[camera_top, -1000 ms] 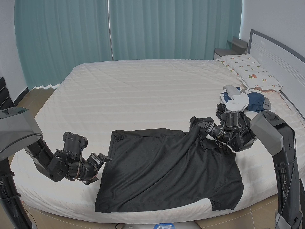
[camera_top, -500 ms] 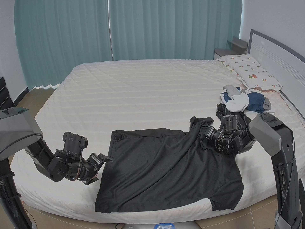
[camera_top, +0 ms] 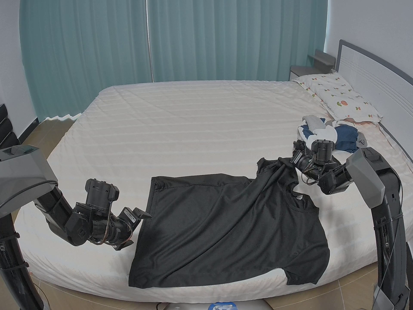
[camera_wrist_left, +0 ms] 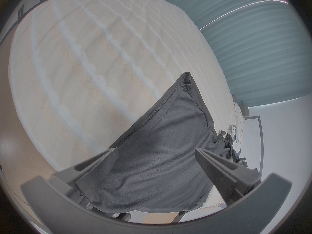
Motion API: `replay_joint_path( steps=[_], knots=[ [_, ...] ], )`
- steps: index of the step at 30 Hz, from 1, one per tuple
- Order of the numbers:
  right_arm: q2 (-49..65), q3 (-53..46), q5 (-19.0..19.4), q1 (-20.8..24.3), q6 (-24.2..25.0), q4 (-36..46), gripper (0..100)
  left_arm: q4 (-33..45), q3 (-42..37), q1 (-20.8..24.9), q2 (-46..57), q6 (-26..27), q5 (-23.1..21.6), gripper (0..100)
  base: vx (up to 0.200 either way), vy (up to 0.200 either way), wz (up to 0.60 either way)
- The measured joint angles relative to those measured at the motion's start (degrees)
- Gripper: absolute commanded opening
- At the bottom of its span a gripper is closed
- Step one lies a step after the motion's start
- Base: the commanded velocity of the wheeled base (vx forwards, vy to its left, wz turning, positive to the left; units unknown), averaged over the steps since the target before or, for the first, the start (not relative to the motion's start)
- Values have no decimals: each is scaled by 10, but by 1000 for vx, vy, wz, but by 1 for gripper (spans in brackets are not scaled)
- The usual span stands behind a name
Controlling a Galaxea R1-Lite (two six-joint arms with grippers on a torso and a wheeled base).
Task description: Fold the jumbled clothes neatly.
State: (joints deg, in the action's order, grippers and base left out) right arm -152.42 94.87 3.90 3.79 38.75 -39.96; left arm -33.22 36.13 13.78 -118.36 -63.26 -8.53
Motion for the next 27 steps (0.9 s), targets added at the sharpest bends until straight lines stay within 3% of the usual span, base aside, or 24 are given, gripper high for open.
replay_joint_path(
  steps=[8,9,21,27],
  knots=[
    [-25,76,-7,-11,-3,5,0,0,0,0,0,0,0,100,0,0,0],
    [-30,84,-9,-12,-3,6,100,0,0,0,0,0,0,100,0,0,0],
    [-63,88,-15,-22,-19,4,100,0,0,0,0,0,0,100,0,0,0],
    [-36,-1,-12,-30,-27,-23,100,0,0,0,0,0,0,100,0,0,0]
  ],
)
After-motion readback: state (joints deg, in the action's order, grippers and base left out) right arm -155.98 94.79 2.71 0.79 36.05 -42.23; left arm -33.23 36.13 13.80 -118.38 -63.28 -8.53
